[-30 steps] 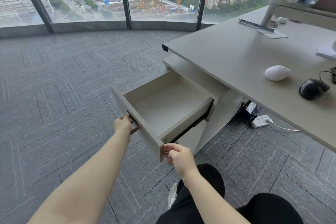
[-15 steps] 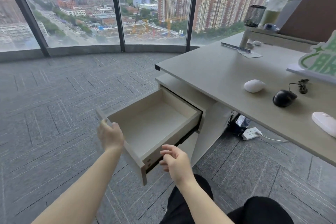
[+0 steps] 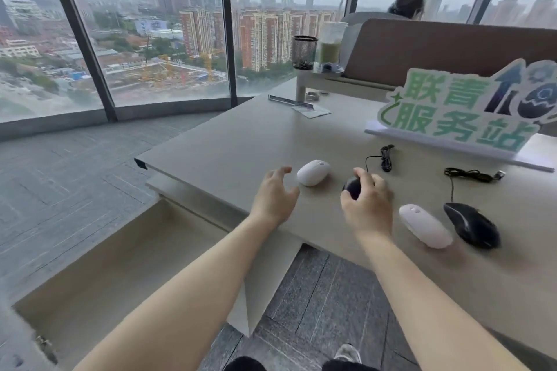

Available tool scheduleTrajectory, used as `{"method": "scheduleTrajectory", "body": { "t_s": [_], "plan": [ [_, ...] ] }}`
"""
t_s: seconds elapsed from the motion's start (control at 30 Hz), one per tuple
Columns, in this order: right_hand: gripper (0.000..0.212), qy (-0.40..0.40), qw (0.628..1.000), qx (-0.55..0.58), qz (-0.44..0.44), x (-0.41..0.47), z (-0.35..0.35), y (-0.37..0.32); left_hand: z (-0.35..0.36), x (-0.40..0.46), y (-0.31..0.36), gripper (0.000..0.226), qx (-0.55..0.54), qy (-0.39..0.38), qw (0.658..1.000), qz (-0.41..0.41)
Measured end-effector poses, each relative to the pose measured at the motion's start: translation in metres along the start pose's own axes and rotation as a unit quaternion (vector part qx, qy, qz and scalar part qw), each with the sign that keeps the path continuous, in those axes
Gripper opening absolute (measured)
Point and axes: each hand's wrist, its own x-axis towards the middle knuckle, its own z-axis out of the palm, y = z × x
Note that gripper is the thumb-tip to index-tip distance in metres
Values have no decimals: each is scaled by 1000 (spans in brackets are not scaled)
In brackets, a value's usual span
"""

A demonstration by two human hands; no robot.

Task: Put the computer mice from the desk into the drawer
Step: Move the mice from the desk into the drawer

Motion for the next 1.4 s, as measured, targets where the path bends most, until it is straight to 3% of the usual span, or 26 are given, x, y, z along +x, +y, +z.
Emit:
{"method": "scheduleTrajectory", "body": {
  "t_s": [0.1,0.23,0.37,0.5,0.63,0.83,1.07,1.23,1.4],
  "plan": [
    [62,-61,994,-86,21,24,7,20,33,28,9,50,9,-4,1000,-4],
    [68,-96,990,-97,25,42,20,33,65,55,8,62,66,-11,998,-5],
    [58,-71,991,-109,15,50,27,32,79,68,6,53,159,15,987,25],
    [44,-77,988,-132,-10,51,23,26,71,62,5,48,95,32,995,20],
    [32,-59,996,-41,-48,33,15,5,26,42,-5,48,-31,103,994,-13],
    [49,-24,968,185,-167,-29,-6,-96,-89,-5,-41,42,-97,257,961,-38],
    [55,-111,923,311,-198,-90,13,-197,-203,-62,-105,42,-75,363,925,-87],
    [48,-205,911,307,-182,-129,76,-206,-228,-87,-168,47,-47,371,913,-162],
    [51,-288,929,195,-126,-149,159,-172,-198,-87,-230,48,-22,289,920,-263]
  ]
}}
